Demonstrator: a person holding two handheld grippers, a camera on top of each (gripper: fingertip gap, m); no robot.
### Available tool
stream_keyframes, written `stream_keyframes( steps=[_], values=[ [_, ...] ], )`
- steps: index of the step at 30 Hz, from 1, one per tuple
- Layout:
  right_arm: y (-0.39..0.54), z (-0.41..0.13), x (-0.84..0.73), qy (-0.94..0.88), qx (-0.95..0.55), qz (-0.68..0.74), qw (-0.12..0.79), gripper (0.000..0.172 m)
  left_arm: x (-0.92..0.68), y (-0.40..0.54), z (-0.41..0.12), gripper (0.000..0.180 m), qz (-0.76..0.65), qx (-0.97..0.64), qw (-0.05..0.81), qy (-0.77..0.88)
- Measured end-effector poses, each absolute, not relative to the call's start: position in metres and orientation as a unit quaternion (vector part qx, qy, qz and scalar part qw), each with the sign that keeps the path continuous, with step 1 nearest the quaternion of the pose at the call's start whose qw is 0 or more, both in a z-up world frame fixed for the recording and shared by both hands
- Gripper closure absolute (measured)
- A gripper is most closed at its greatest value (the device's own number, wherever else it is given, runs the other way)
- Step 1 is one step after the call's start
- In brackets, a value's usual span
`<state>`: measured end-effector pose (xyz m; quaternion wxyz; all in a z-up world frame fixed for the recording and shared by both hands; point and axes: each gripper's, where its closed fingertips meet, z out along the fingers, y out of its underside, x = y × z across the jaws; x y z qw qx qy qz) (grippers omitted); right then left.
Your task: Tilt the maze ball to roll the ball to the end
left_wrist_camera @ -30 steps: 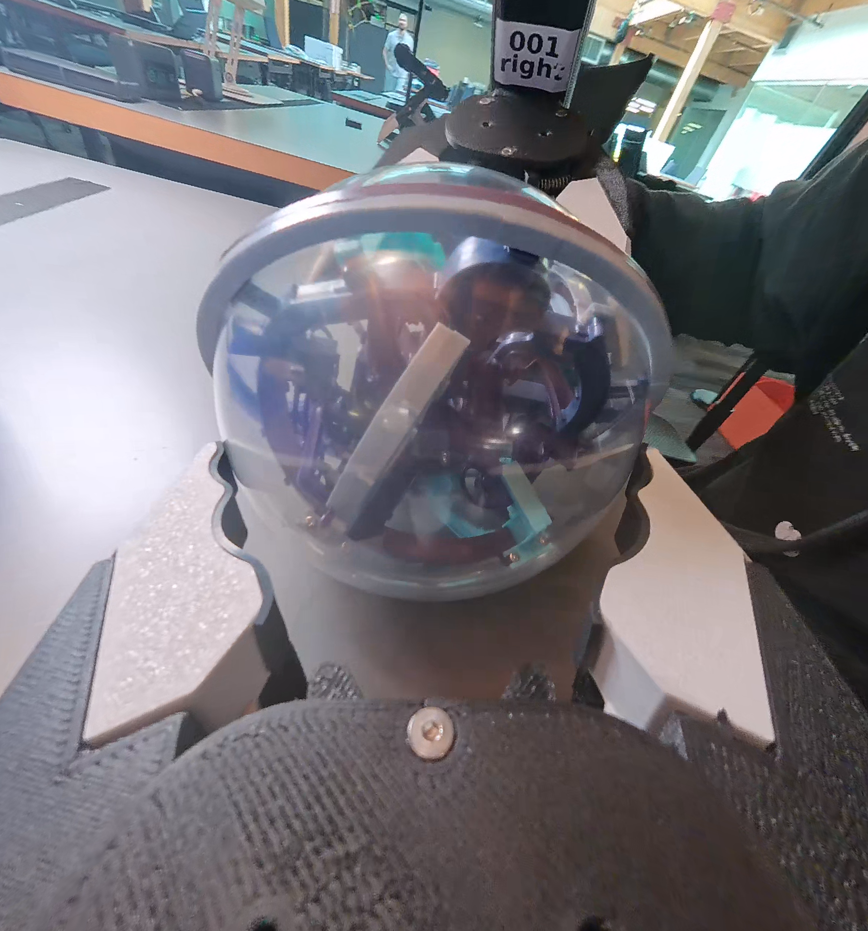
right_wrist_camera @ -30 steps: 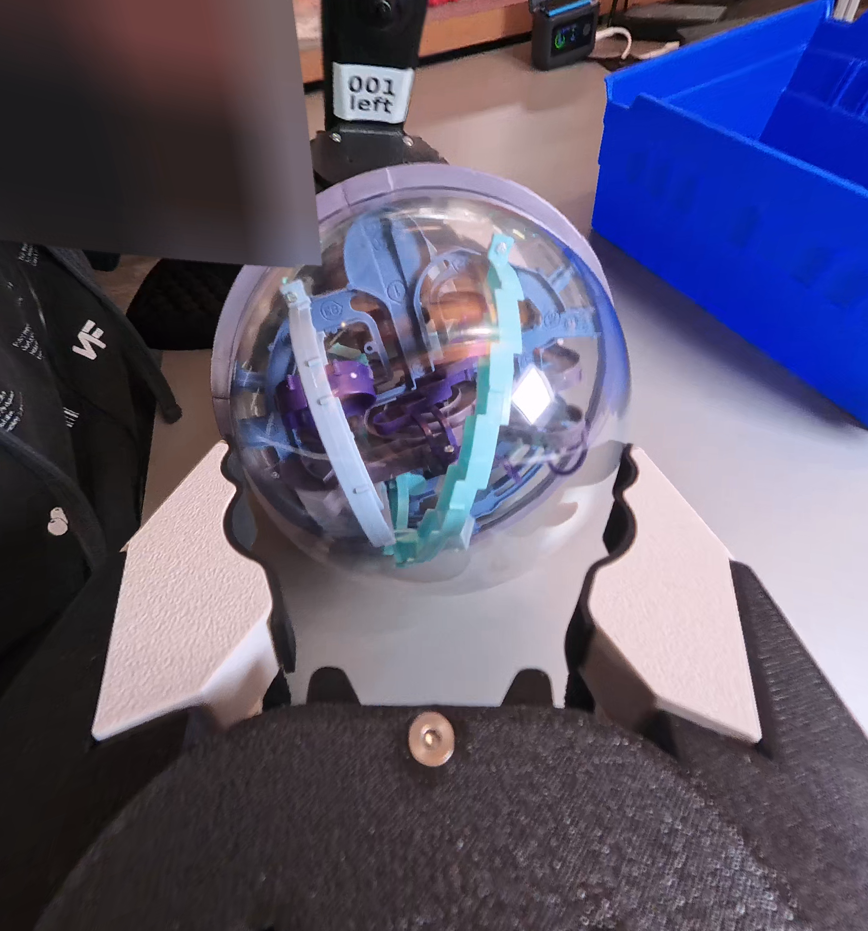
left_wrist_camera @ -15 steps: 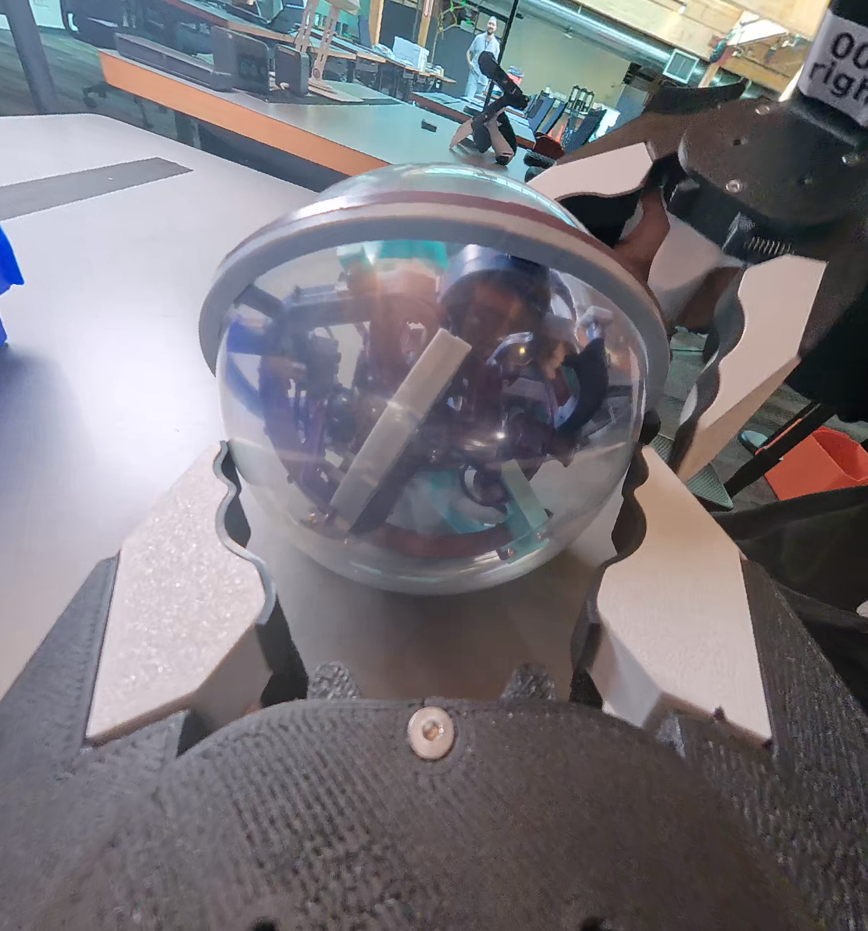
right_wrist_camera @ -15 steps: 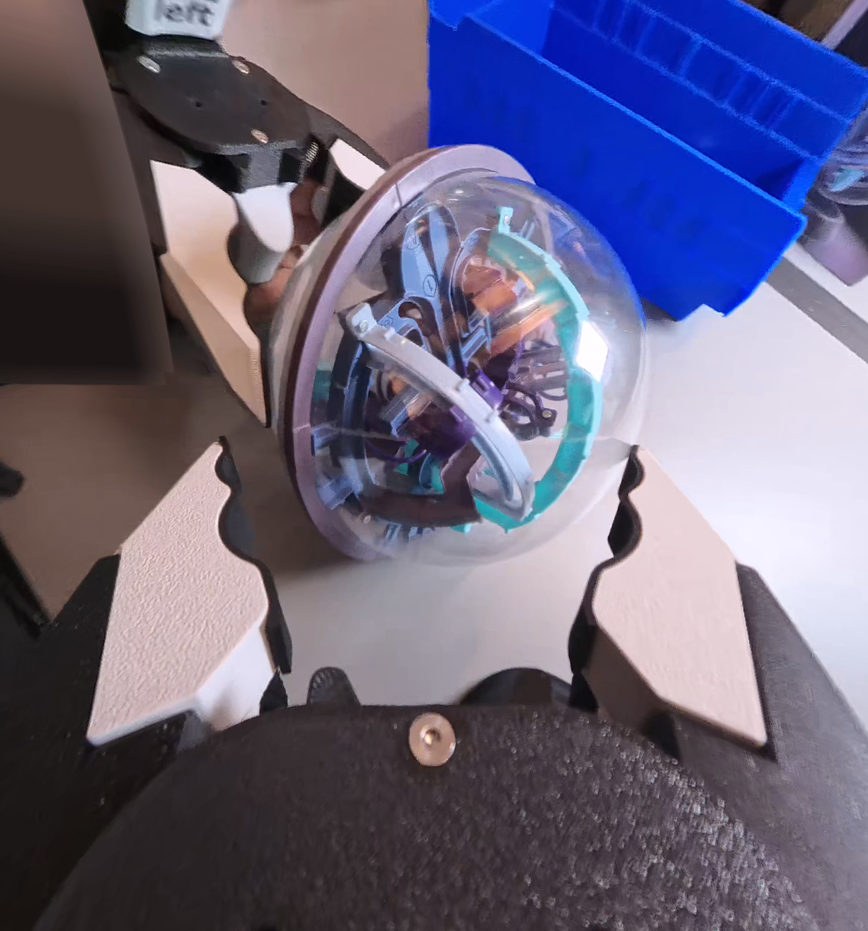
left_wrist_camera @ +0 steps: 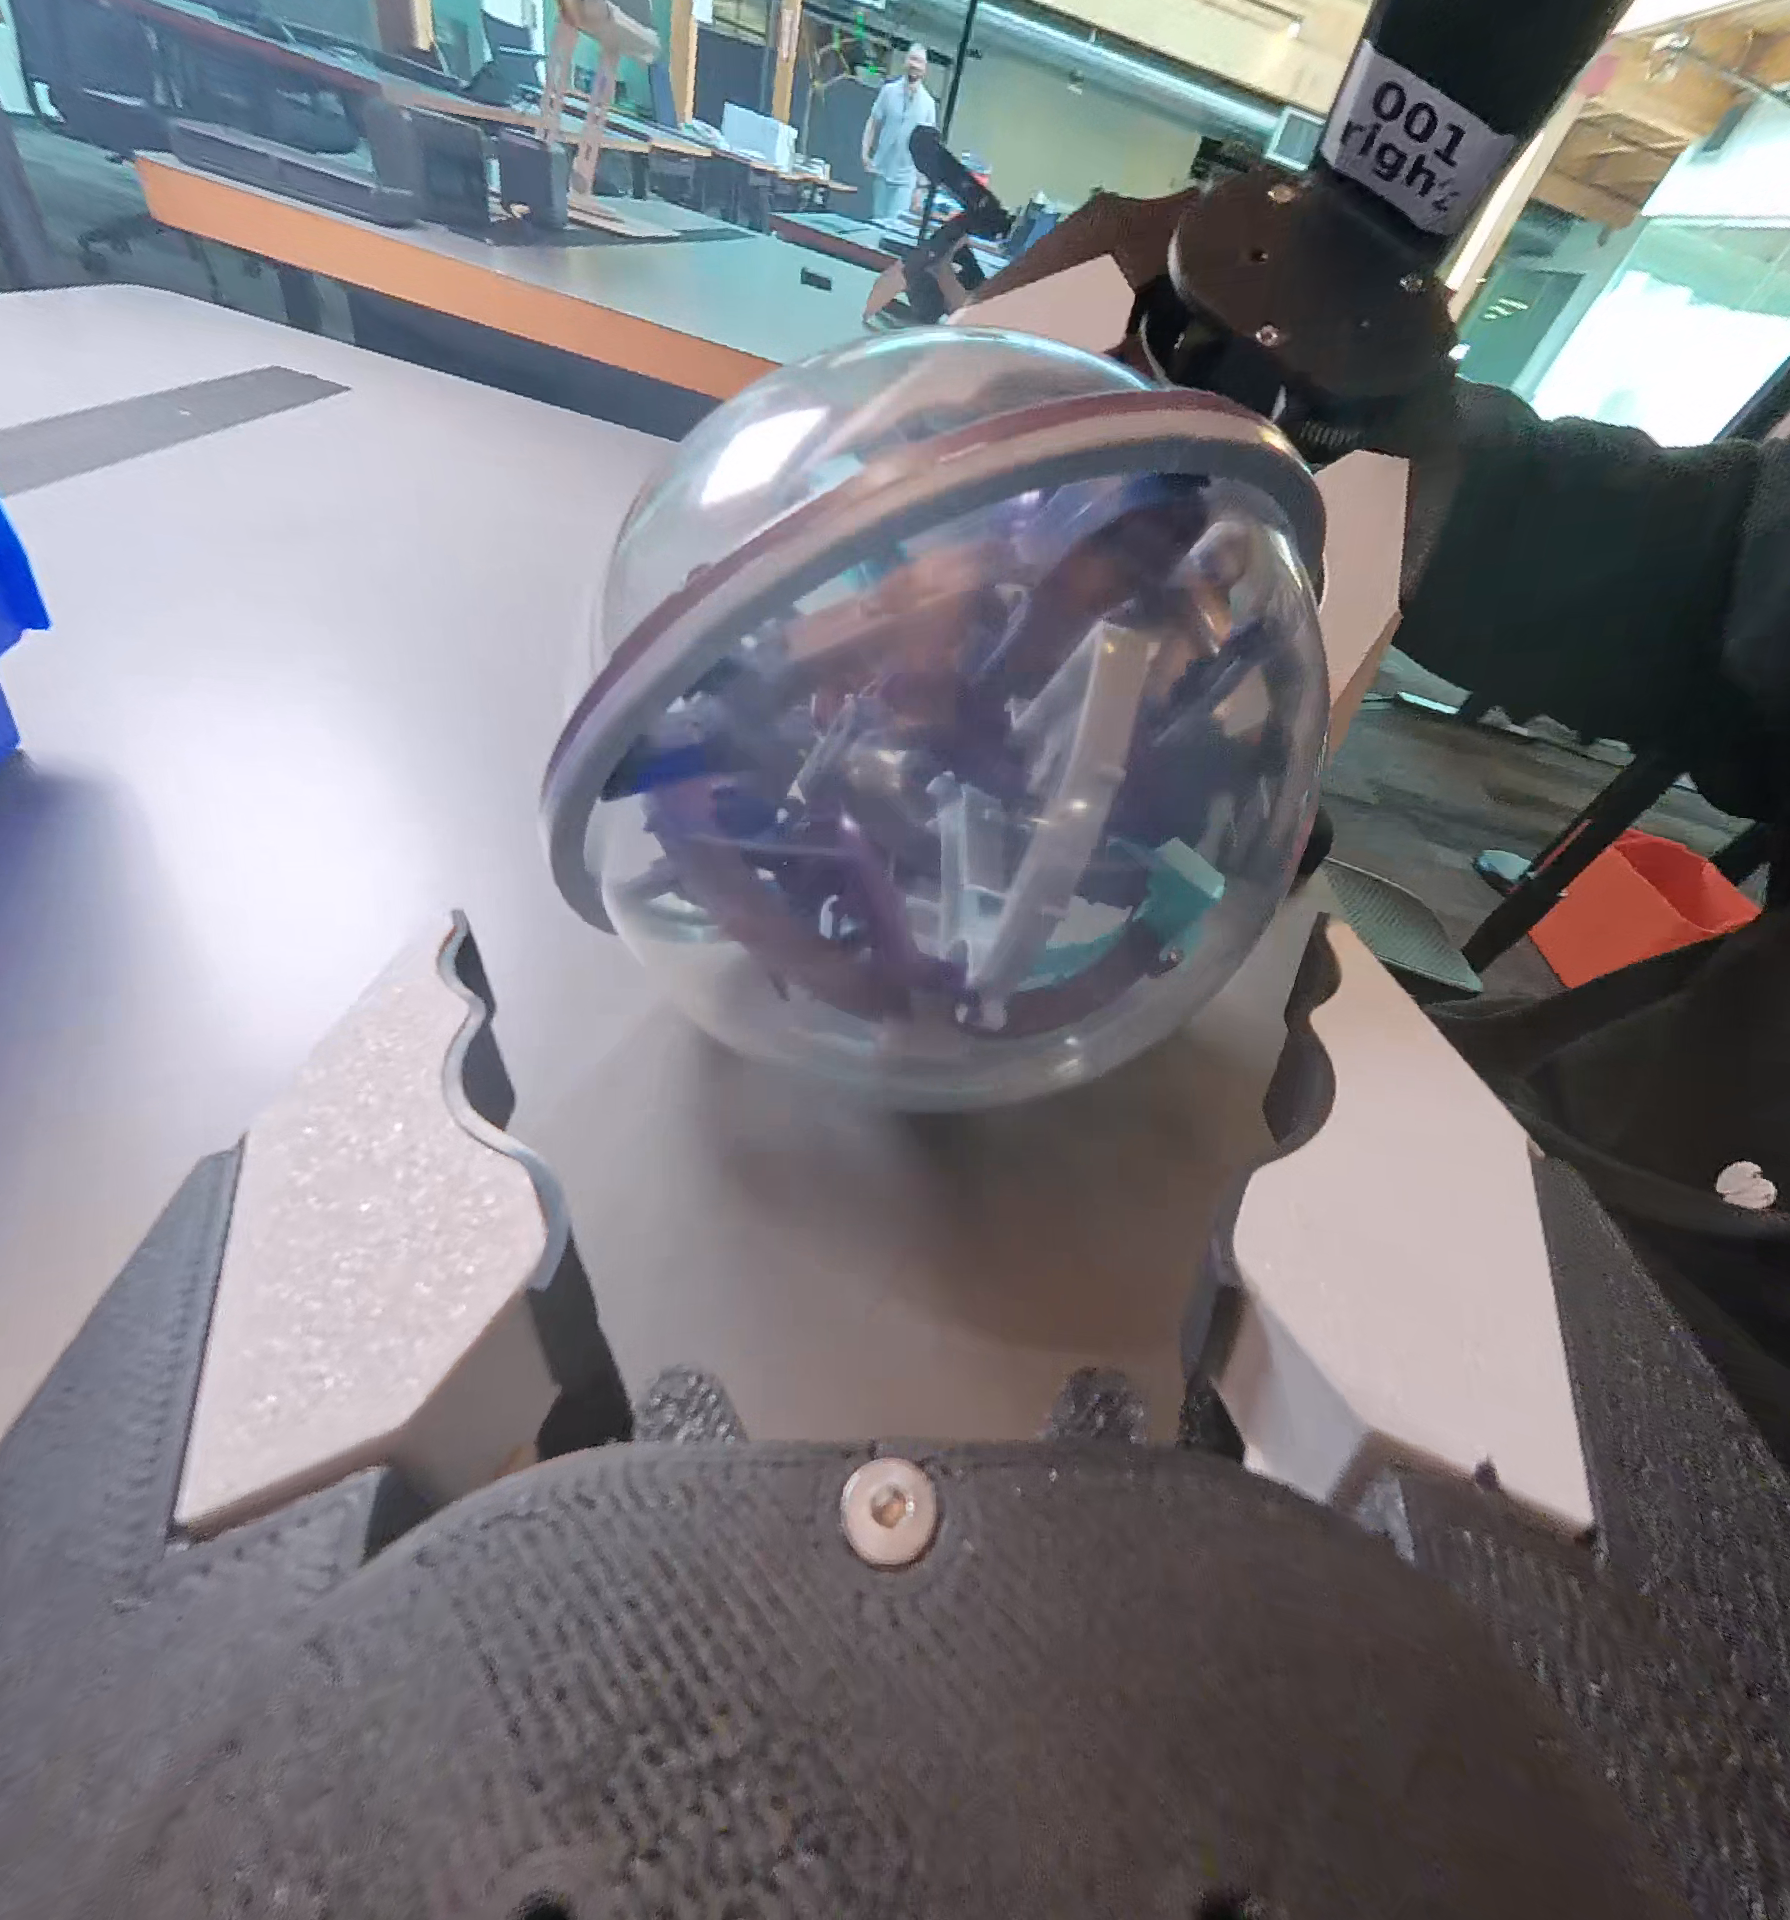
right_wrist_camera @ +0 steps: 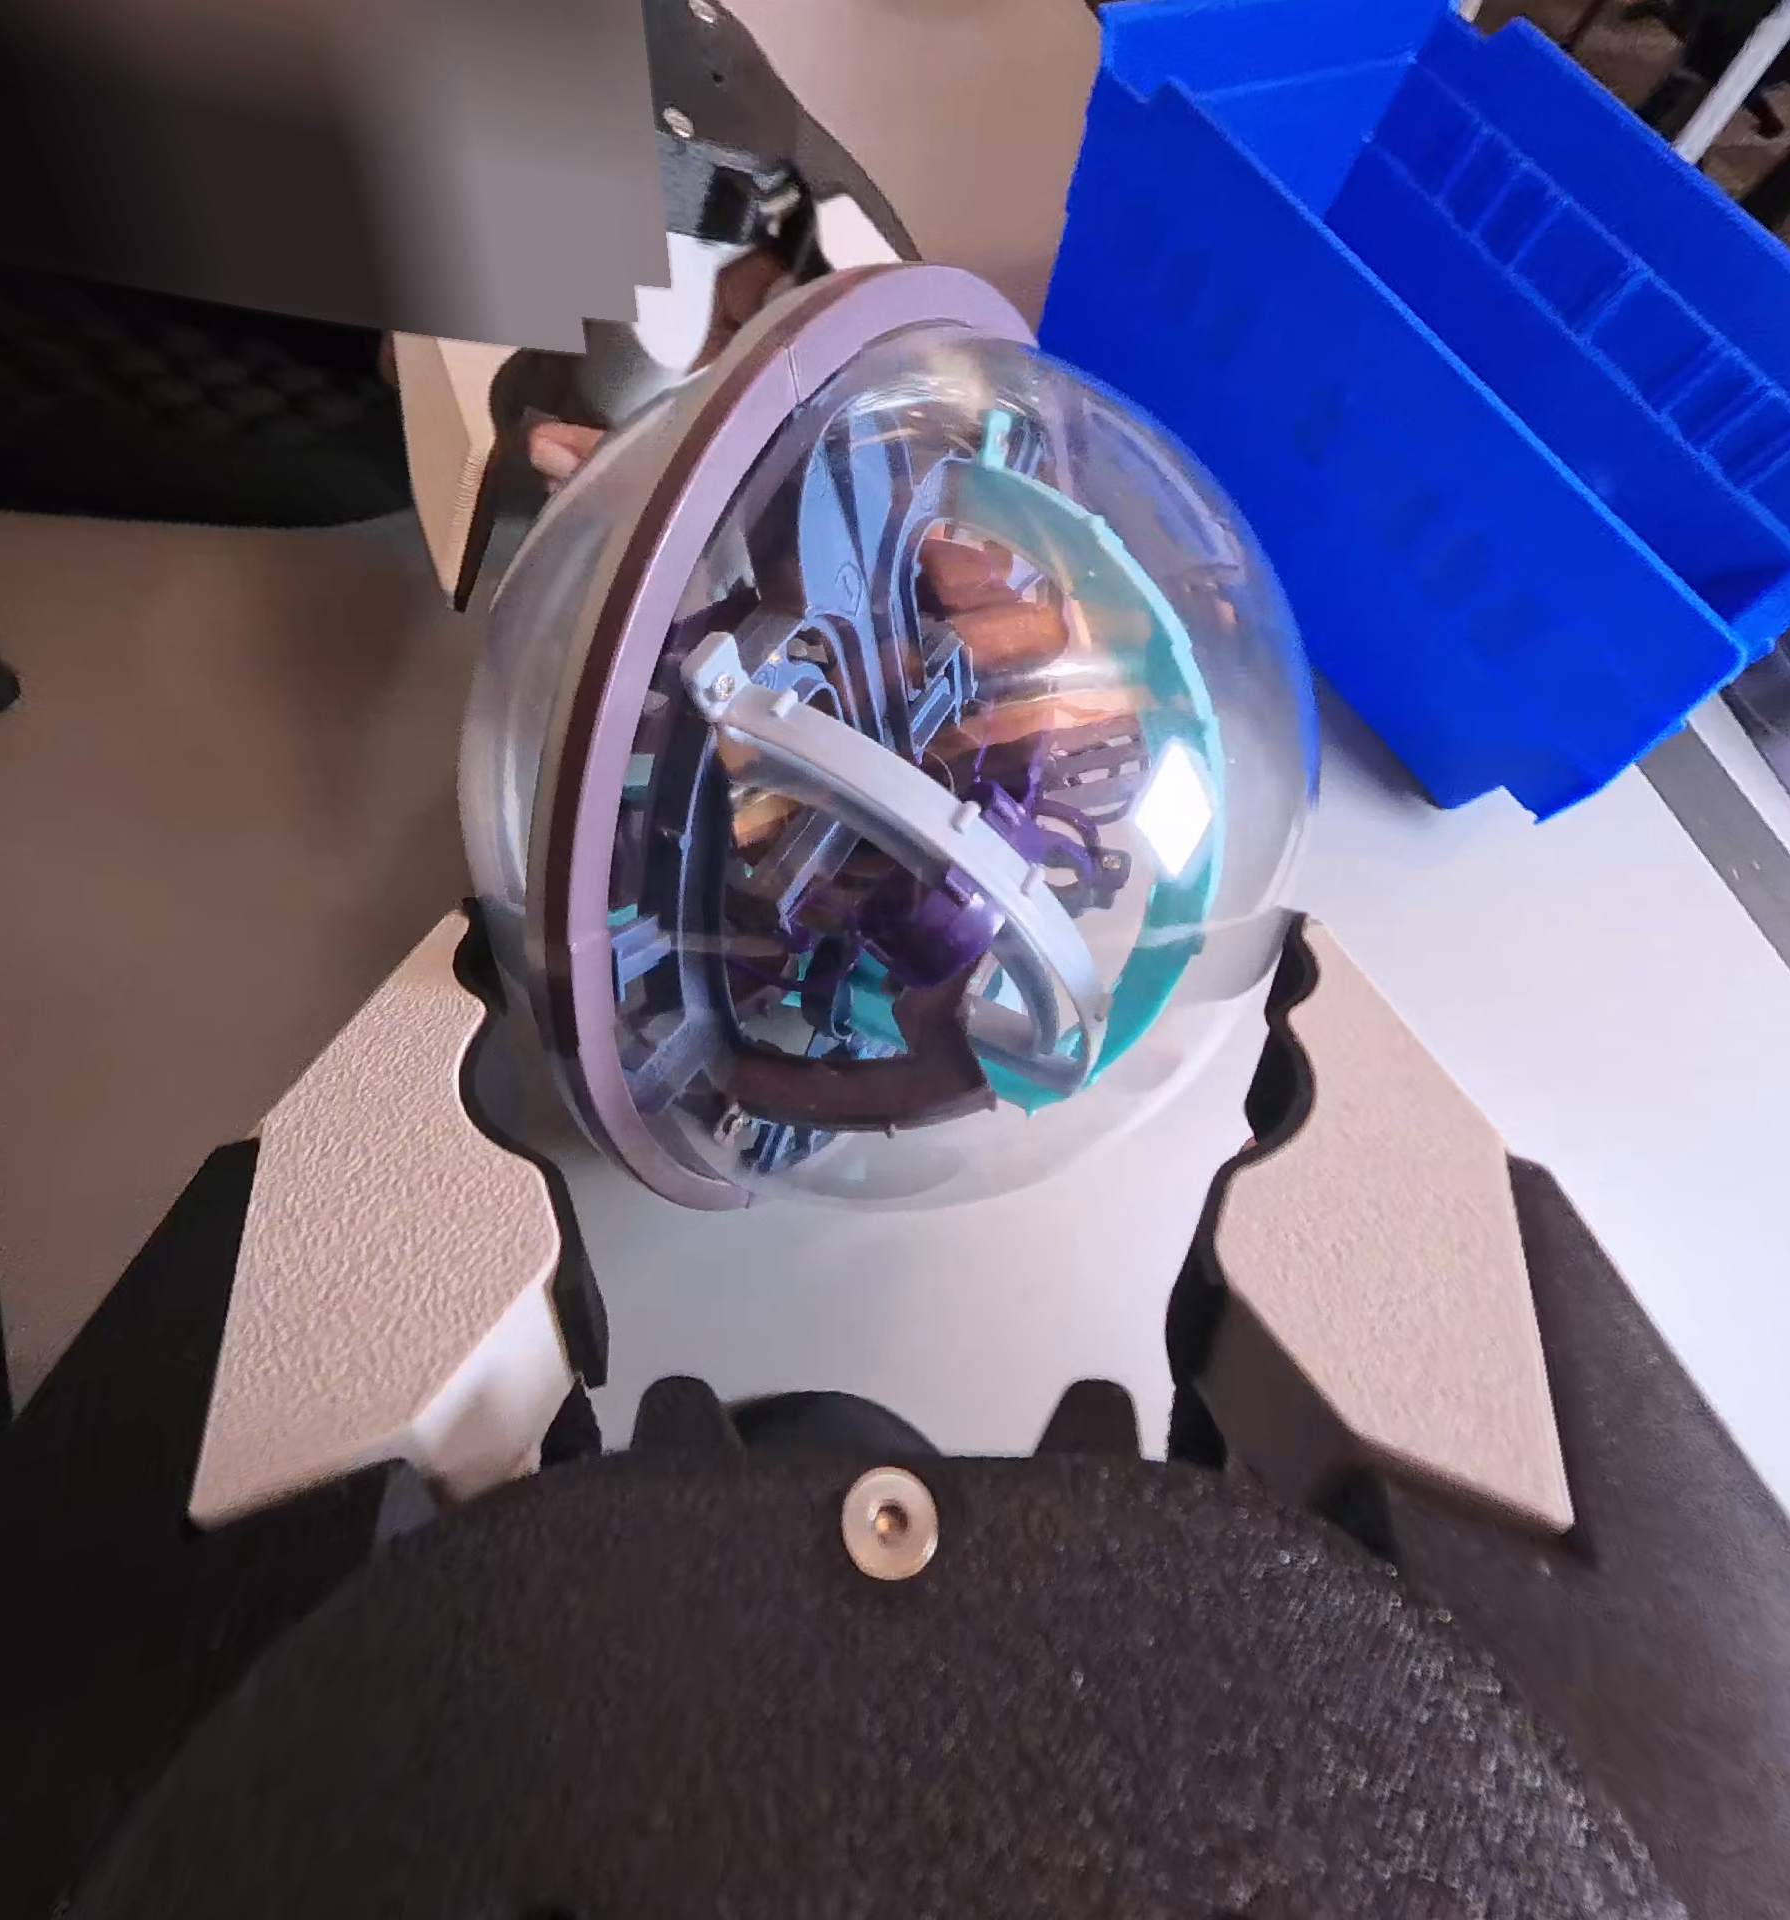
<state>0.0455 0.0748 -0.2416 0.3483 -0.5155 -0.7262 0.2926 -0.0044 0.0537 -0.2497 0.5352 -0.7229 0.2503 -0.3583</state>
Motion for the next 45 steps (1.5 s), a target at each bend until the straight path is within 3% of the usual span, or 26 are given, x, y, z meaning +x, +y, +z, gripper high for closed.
stream_keyframes(
  steps=[17,23,33,37,43,45],
  values=[
    [0.058,-0.242,0.042,-0.777,-0.417,0.355,0.312,0.031,0.019,0.045,-0.247,0.036,-0.389,-0.680,0.526,0.332],
    [0.062,-0.256,0.051,-0.765,-0.462,0.344,0.289,0.028,0.022,0.044,-0.244,0.036,-0.365,-0.684,0.539,0.330],
    [0.067,-0.245,0.061,-0.719,-0.536,0.283,0.341,0.036,0.022,0.048,-0.248,0.037,-0.336,-0.722,0.535,0.283],
    [0.059,-0.255,0.059,-0.729,-0.535,0.269,0.332,0.030,0.027,0.042,-0.247,0.038,-0.324,-0.720,0.541,0.291],
    [0.058,-0.258,0.063,-0.750,-0.499,0.272,0.338,0.029,0.015,0.035,-0.229,0.053,-0.431,-0.682,0.535,0.250],
    [0.060,-0.259,0.063,-0.761,-0.487,0.261,0.340,0.029,0.014,0.034,-0.236,0.051,-0.445,-0.691,0.510,0.254]
  ],
)
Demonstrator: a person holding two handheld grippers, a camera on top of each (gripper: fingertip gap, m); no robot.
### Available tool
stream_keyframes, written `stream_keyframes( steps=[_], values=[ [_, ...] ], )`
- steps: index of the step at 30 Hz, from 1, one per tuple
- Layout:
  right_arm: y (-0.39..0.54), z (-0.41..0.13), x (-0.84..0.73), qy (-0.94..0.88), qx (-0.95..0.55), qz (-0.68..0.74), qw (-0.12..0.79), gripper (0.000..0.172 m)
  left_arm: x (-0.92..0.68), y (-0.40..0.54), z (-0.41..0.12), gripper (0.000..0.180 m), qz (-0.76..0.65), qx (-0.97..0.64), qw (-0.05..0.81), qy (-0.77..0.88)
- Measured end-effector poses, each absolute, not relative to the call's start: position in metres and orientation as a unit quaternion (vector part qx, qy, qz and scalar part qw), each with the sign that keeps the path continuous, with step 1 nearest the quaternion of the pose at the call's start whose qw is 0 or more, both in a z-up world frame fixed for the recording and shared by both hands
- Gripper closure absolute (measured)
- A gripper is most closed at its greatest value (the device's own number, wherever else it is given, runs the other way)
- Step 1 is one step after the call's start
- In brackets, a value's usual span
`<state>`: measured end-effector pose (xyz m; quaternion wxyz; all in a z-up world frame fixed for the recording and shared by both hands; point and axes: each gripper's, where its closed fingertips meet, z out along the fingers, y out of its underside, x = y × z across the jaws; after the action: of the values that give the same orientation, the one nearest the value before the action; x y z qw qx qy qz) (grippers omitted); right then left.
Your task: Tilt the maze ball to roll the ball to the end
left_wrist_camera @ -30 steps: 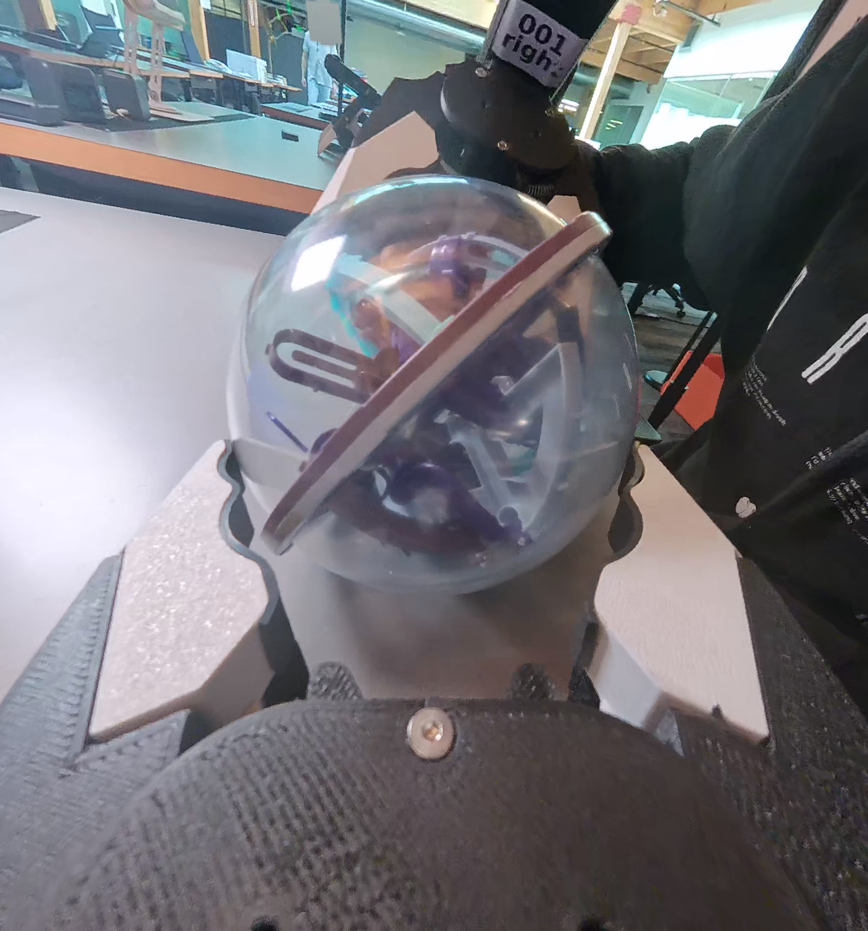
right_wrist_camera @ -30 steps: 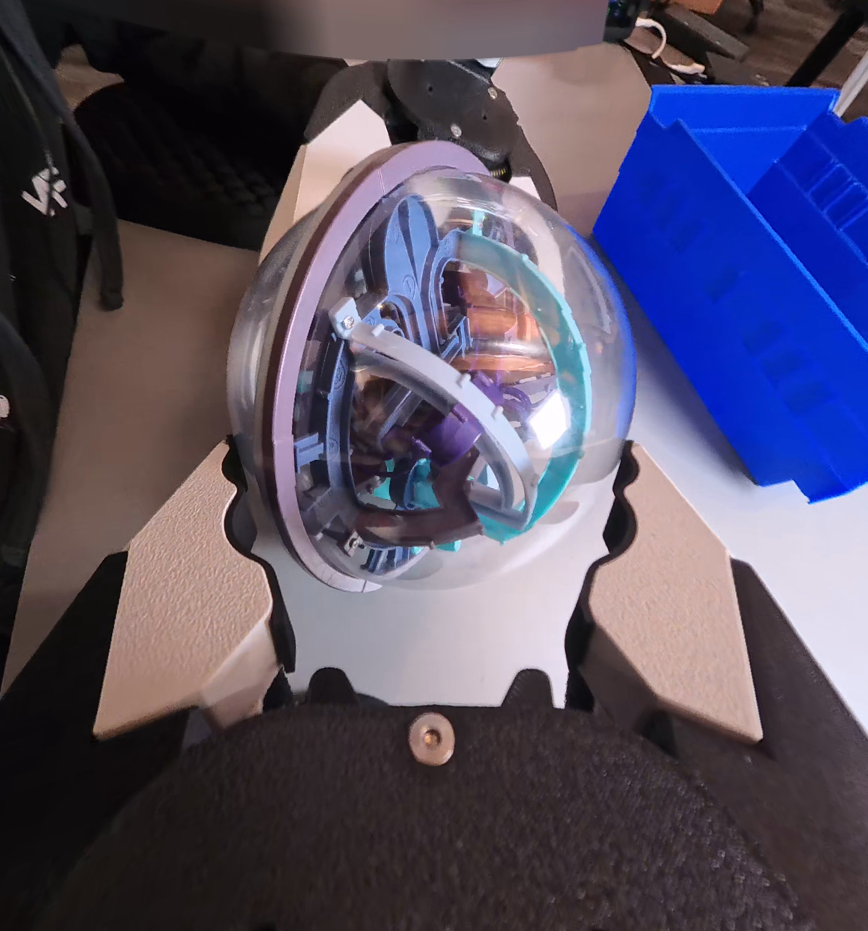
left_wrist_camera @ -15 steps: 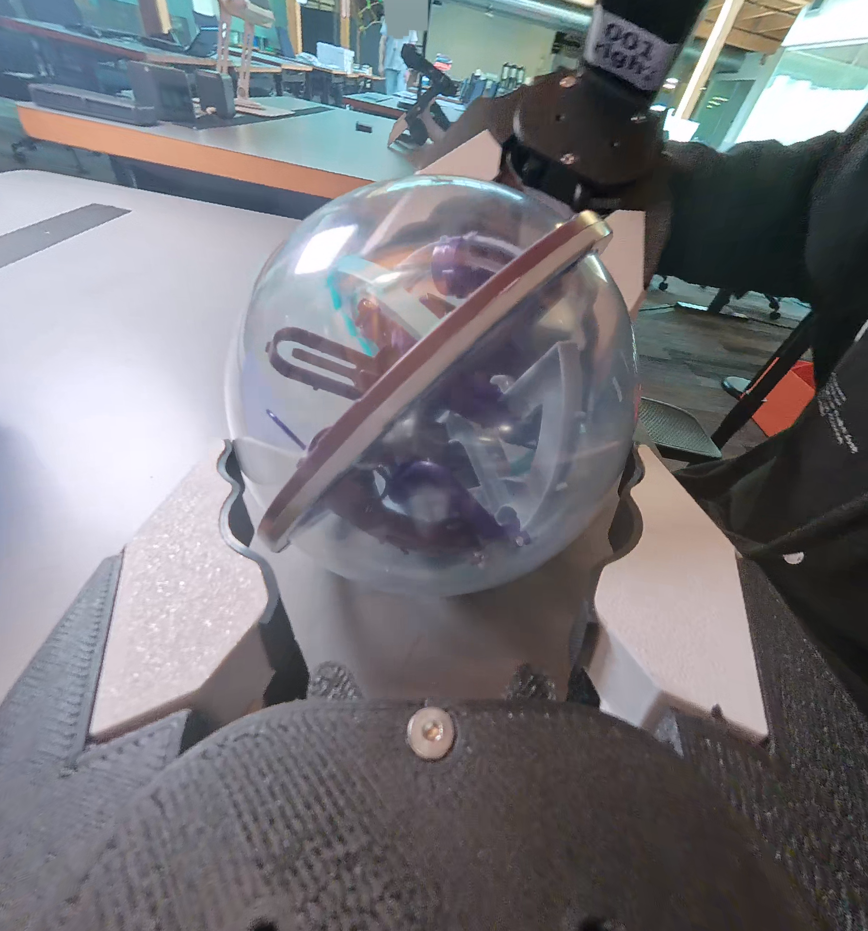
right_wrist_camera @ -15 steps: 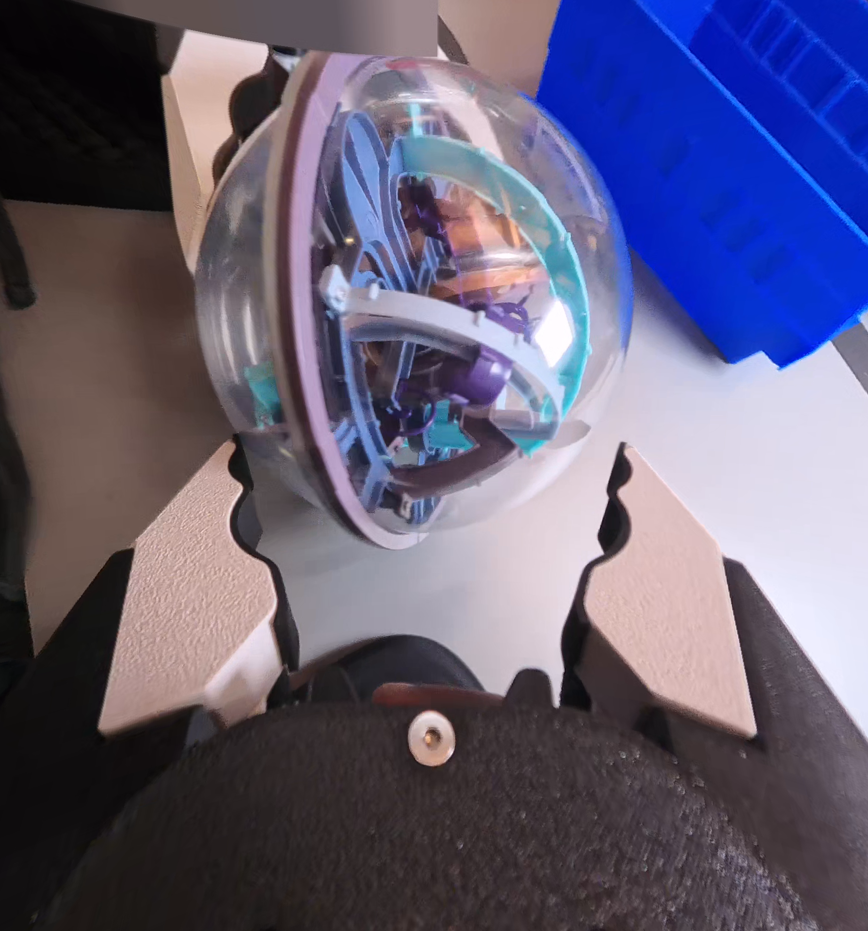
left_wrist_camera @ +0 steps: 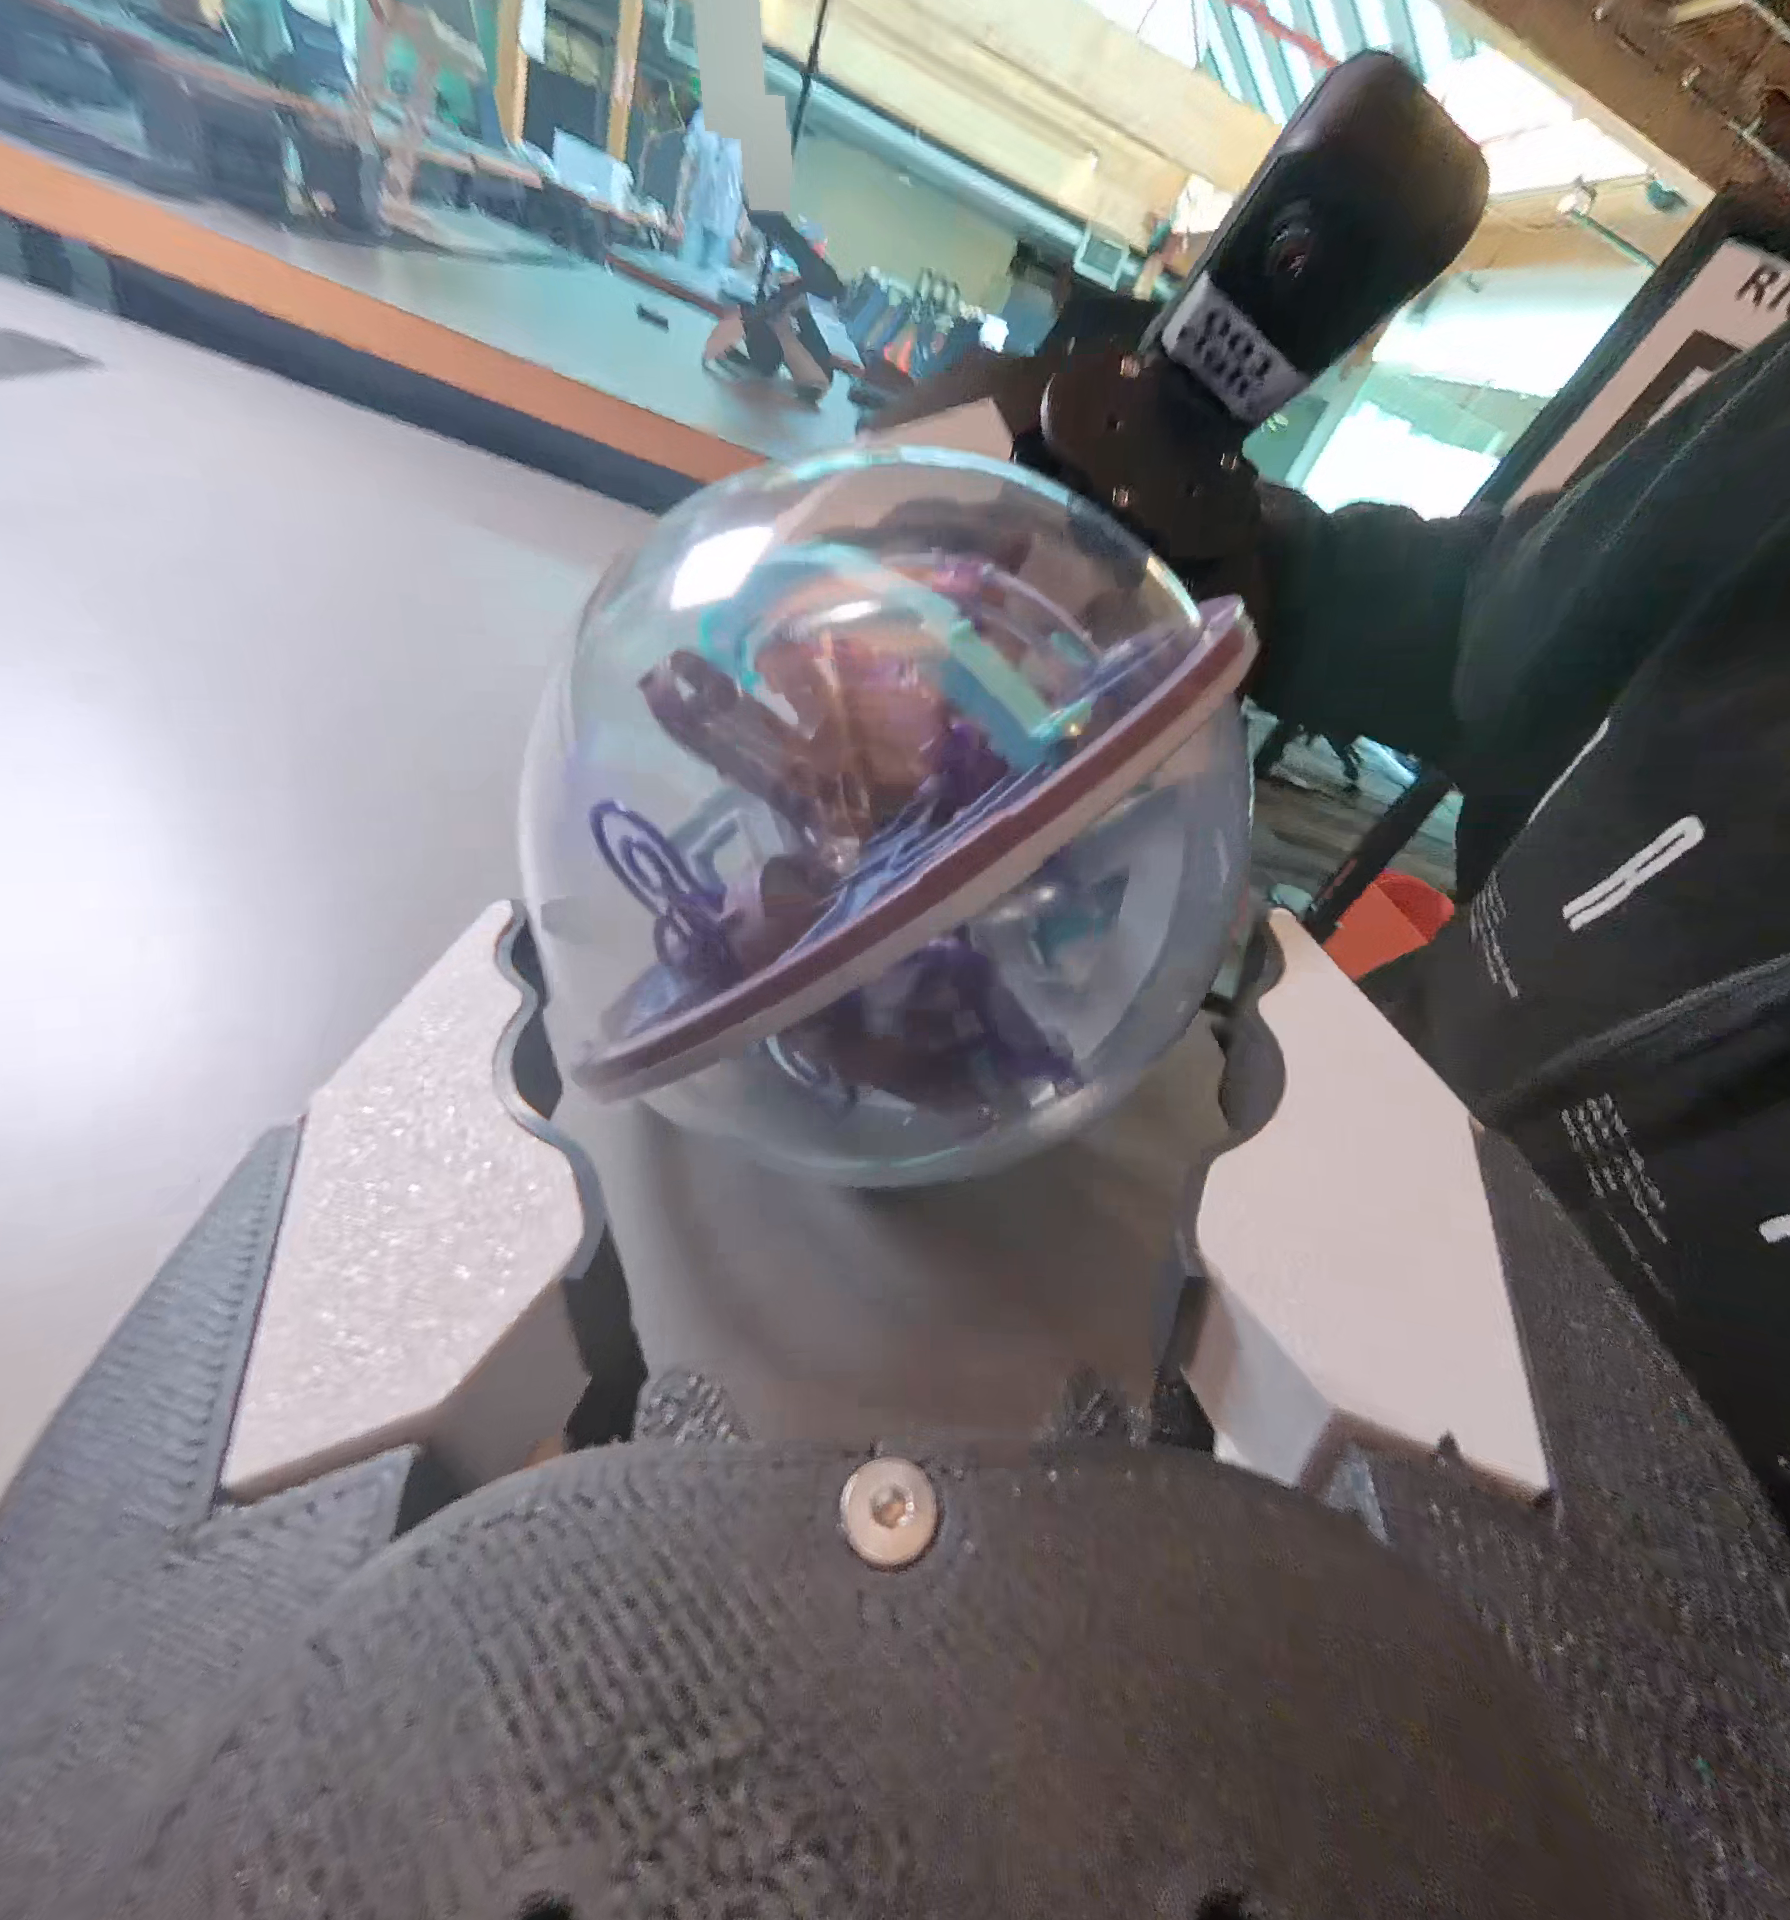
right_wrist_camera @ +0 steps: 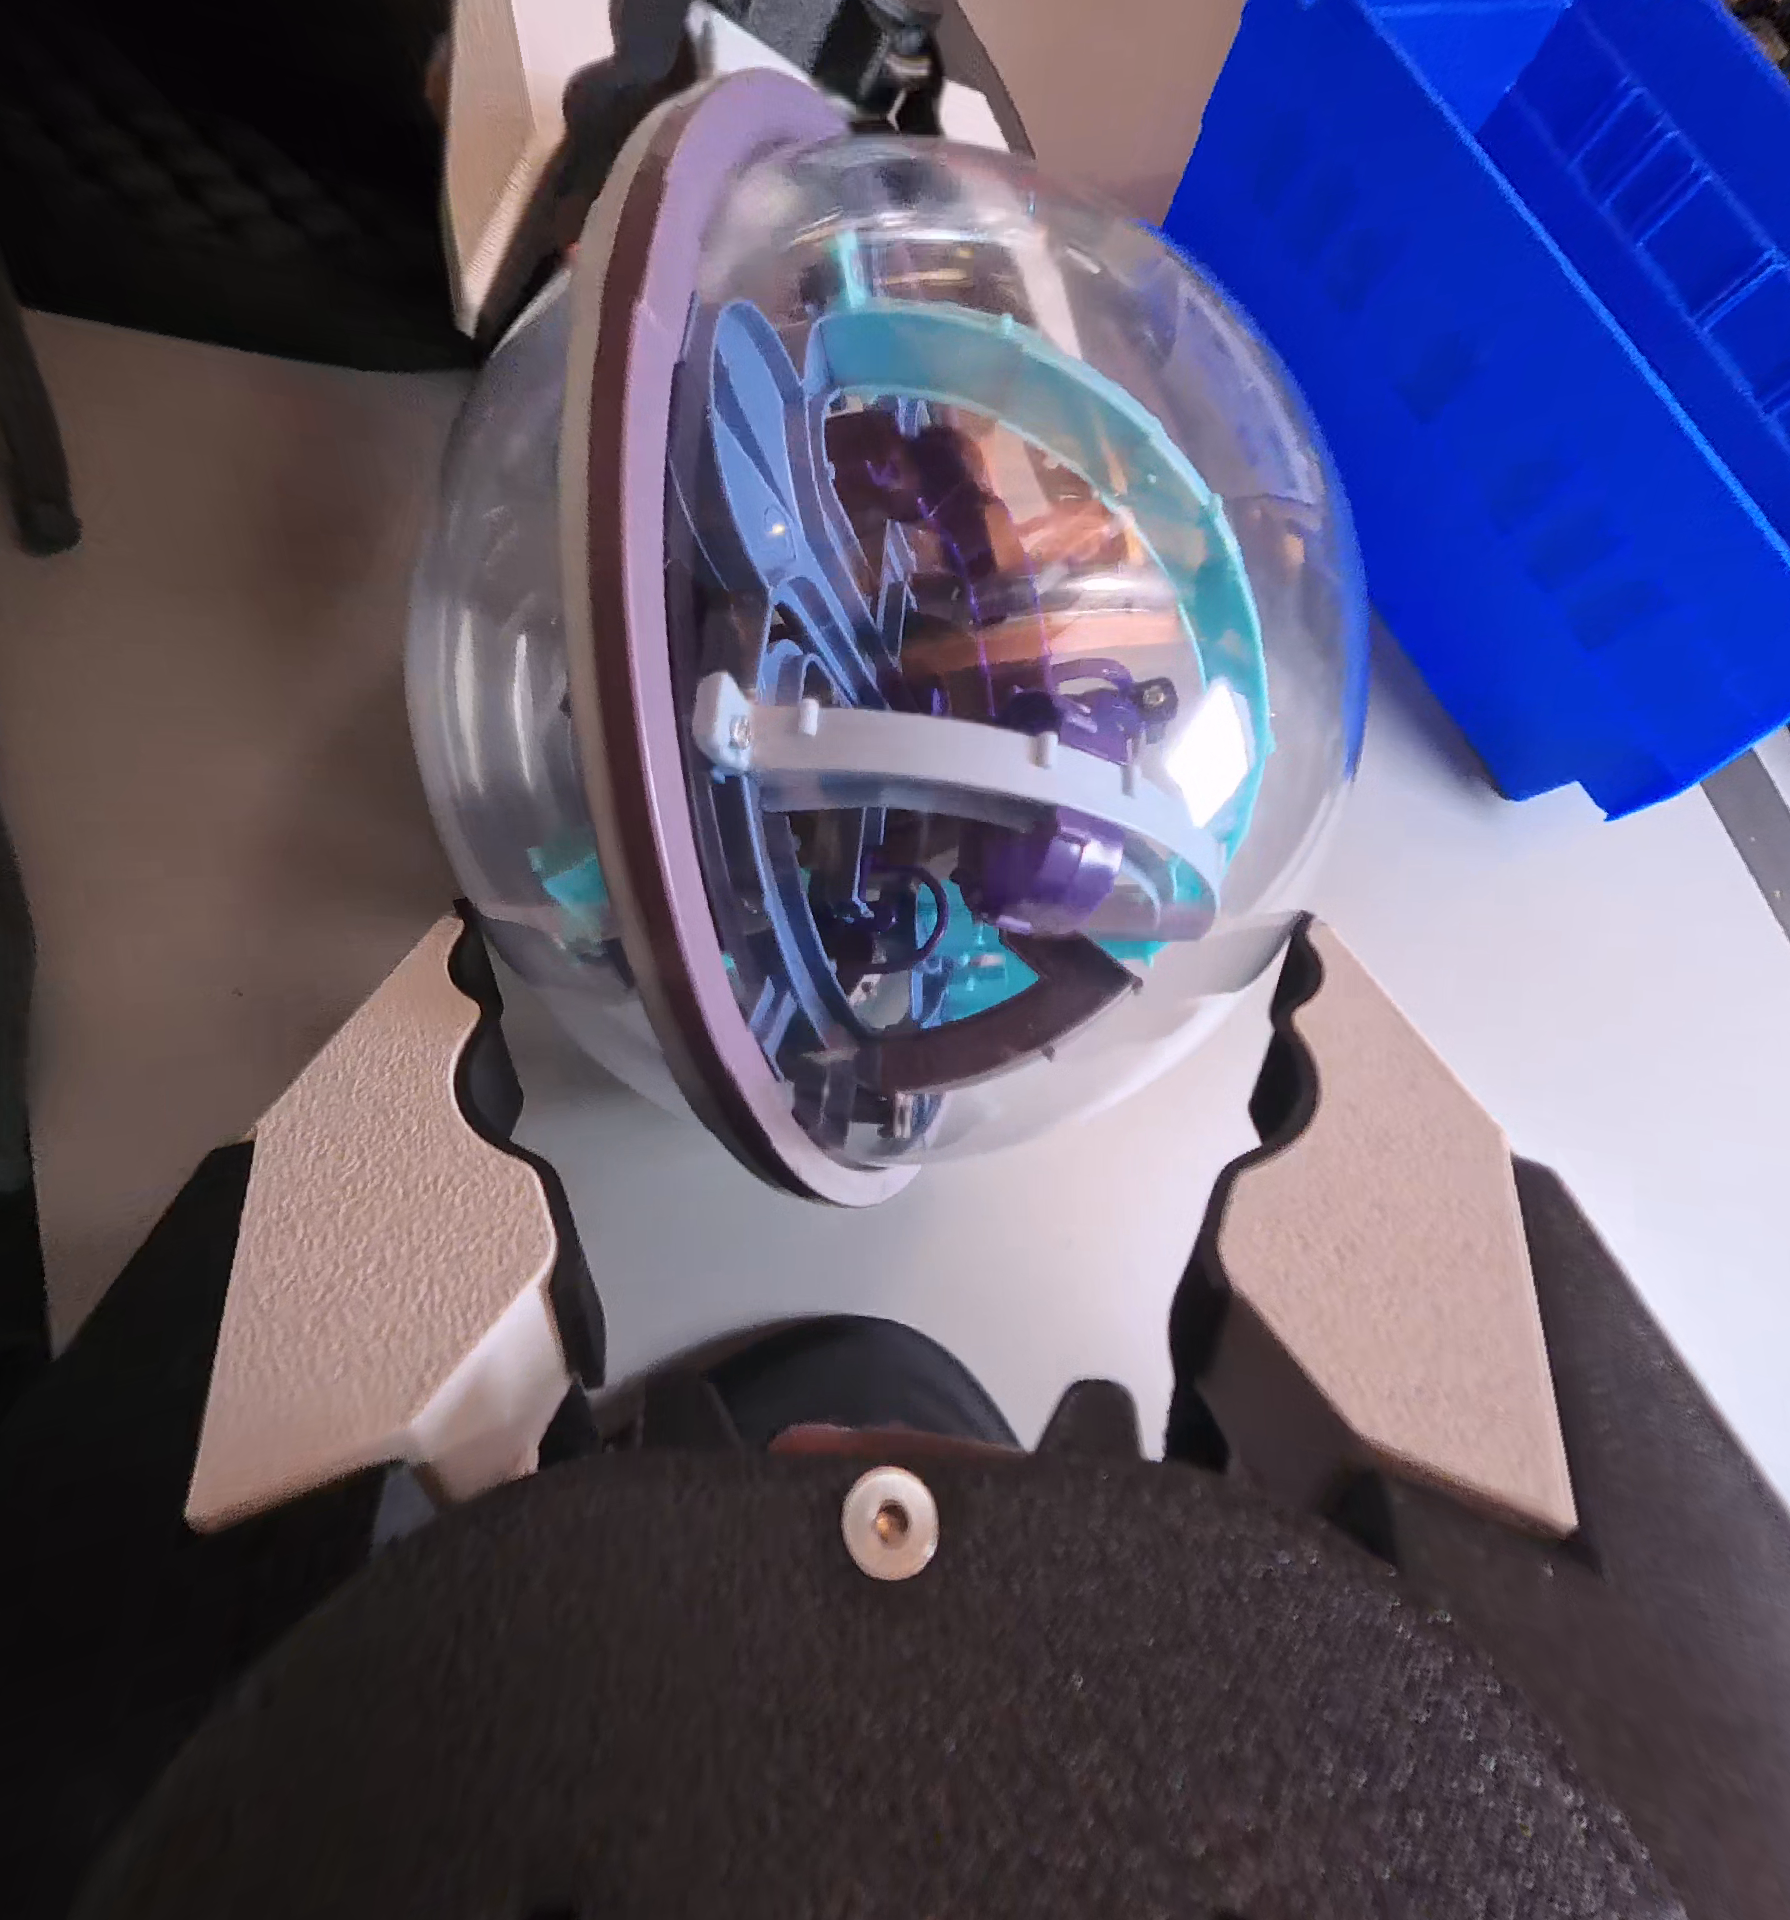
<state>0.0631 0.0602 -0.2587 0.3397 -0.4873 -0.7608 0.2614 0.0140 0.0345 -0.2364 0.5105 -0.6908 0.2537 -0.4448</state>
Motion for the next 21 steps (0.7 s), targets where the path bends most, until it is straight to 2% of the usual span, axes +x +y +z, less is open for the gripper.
stream_keyframes(
  steps=[4,13,21],
  values=[
    [0.064,-0.262,0.064,-0.785,-0.464,0.238,0.335,0.030,0.020,0.031,-0.258,0.032,-0.440,-0.712,0.465,0.288],
    [0.063,-0.255,0.057,-0.820,-0.425,0.222,0.311,0.034,0.026,0.030,-0.267,0.034,-0.467,-0.732,0.417,0.269],
    [0.075,-0.258,0.069,-0.720,-0.554,0.302,0.290,0.037,0.022,0.032,-0.275,0.035,-0.465,-0.754,0.394,0.245]
  ],
)
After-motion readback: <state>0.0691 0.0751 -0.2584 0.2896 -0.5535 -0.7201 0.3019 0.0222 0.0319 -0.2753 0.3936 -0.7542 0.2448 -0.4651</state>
